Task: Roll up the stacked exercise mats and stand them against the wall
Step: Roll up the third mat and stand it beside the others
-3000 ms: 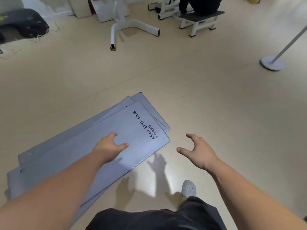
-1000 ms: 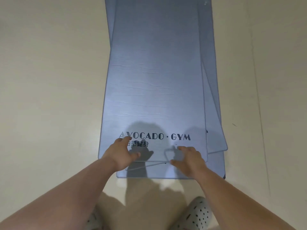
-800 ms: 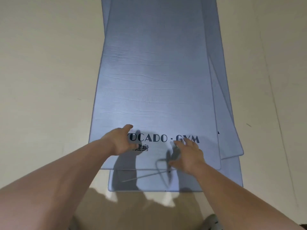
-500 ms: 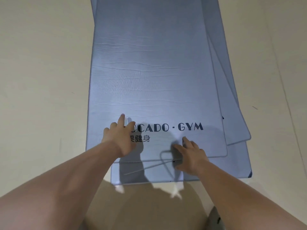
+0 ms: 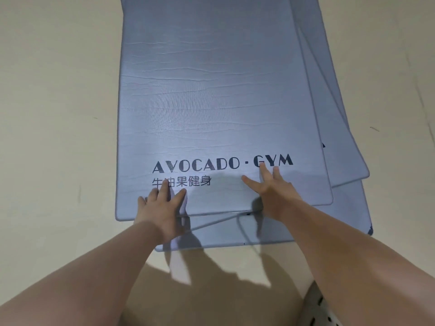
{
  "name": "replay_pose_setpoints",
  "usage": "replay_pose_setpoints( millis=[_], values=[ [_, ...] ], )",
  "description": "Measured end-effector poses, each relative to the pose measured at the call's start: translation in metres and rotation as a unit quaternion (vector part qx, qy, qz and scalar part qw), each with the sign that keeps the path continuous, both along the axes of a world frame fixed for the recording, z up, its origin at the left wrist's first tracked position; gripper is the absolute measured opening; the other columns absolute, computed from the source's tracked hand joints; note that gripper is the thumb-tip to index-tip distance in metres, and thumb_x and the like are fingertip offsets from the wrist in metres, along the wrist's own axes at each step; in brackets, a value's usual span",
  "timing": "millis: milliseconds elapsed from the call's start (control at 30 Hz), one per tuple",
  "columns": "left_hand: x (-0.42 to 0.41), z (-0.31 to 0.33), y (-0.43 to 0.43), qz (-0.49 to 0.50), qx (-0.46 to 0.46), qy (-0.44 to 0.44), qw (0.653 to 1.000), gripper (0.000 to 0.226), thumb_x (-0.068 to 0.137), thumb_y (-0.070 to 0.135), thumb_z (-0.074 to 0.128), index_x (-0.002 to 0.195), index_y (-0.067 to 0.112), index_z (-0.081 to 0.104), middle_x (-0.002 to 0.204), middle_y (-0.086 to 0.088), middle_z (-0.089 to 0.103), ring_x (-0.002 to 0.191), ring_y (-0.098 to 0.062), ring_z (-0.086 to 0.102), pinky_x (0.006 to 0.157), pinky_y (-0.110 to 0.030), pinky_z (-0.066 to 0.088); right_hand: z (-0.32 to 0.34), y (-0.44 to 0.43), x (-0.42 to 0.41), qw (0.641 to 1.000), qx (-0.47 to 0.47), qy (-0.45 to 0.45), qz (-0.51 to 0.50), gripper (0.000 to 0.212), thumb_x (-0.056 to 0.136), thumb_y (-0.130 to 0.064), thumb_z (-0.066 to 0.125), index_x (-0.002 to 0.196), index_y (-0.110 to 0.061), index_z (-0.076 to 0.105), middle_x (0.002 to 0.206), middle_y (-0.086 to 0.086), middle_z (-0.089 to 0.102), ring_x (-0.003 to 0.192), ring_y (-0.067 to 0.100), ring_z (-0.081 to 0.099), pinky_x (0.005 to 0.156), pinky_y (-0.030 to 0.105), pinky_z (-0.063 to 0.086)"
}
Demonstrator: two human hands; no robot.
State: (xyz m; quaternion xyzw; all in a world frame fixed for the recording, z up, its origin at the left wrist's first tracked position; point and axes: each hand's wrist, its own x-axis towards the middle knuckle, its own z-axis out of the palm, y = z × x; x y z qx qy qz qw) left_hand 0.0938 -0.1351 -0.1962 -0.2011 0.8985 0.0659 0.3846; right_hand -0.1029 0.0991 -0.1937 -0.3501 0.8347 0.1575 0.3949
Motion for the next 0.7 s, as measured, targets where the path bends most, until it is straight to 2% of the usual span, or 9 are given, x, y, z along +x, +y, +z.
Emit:
replay_pose_setpoints(
  millis=[67,133,200,233,300,400,500,600,700],
  values=[
    [0.000,0.003,0.002,-0.045,-0.025,0.045,0.998,0.088,0.084,0.068,0.050,0.157,0.044,0.005,0.169,-0.012,-0.007,0.151,-0.039,0.010,0.116,-0.064,0.017,0.005,0.001,-0.007,0.999,-0.010,-0.032,-0.024,0.100,0.092,-0.005,0.061,0.162,-0.052,0.009,0.174,0.004,-0.013,0.160,0.037,-0.008,0.119,0.051,0.038],
    [-0.004,0.005,0.003,-0.096,-0.029,0.086,0.991,0.085,0.084,0.067,0.049,0.156,0.043,0.010,0.169,-0.012,-0.002,0.151,-0.039,0.013,0.117,-0.064,0.015,0.014,0.003,-0.014,0.997,-0.022,-0.058,-0.035,0.082,0.089,-0.012,0.066,0.158,-0.047,0.037,0.172,0.007,0.016,0.159,0.035,0.014,0.117,0.043,0.039],
    [-0.011,0.008,0.007,-0.106,-0.001,0.100,0.989,0.086,0.082,0.070,0.053,0.154,0.042,0.017,0.168,-0.011,0.008,0.148,-0.037,0.022,0.117,-0.058,0.020,0.020,0.008,-0.016,0.998,-0.047,-0.040,-0.011,0.035,0.087,-0.017,0.066,0.118,-0.034,0.068,0.131,0.004,0.058,0.135,0.032,0.050,0.091,0.032,0.045],
    [-0.014,0.011,0.011,-0.096,0.011,0.099,0.990,0.085,0.080,0.072,0.055,0.152,0.041,0.023,0.165,-0.010,0.018,0.144,-0.036,0.029,0.114,-0.054,0.025,0.022,0.010,-0.015,0.997,-0.065,-0.028,-0.007,0.009,0.088,-0.020,0.065,0.092,-0.028,0.065,0.107,0.000,0.060,0.119,0.030,0.058,0.077,0.031,0.041],
    [-0.018,0.011,0.017,-0.082,0.023,0.111,0.990,0.071,0.079,0.070,0.059,0.139,0.037,0.042,0.144,-0.006,0.042,0.127,-0.033,0.044,0.098,-0.045,0.036,0.023,0.014,-0.012,0.996,-0.088,-0.005,-0.033,0.015,0.092,-0.025,0.063,0.078,-0.025,0.058,0.093,0.000,0.063,0.103,0.028,0.061,0.067,0.031,0.036],
    [-0.018,0.014,0.019,-0.071,0.026,0.141,0.987,0.052,0.078,0.062,0.055,0.120,0.031,0.054,0.118,-0.001,0.053,0.110,-0.031,0.052,0.083,-0.040,0.038,0.035,0.010,-0.013,0.992,-0.111,0.027,-0.053,0.019,0.101,-0.031,0.060,0.112,-0.030,0.075,0.113,-0.001,0.074,0.111,0.028,0.064,0.084,0.032,0.049],
    [-0.017,0.025,0.012,-0.049,0.073,0.171,0.981,0.056,0.086,0.057,0.035,0.130,0.030,0.057,0.125,0.001,0.059,0.114,-0.029,0.053,0.089,-0.039,0.044,0.049,0.007,-0.019,0.988,-0.134,0.033,-0.071,0.020,0.102,-0.031,0.060,0.114,-0.030,0.077,0.110,-0.003,0.074,0.108,0.025,0.065,0.083,0.031,0.049],
    [-0.015,0.034,-0.001,0.008,0.128,0.213,0.969,0.037,0.104,0.035,0.044,0.136,0.027,0.060,0.127,-0.002,0.068,0.115,-0.028,0.059,0.093,-0.035,0.048,0.063,0.003,-0.022,0.985,-0.146,0.017,-0.089,0.016,0.100,-0.032,0.065,0.108,-0.029,0.079,0.105,-0.005,0.075,0.101,0.022,0.066,0.078,0.029,0.044],
    [-0.017,0.037,-0.014,0.058,0.142,0.189,0.970,0.026,0.106,0.029,0.049,0.124,0.024,0.067,0.117,-0.004,0.072,0.110,-0.030,0.062,0.081,-0.031,0.042,0.068,-0.001,-0.018,0.988,-0.127,-0.029,-0.086,0.013,0.098,-0.030,0.068,0.095,-0.023,0.078,0.092,-0.002,0.073,0.090,0.021,0.065,0.076,0.029,0.045]
  ],
)
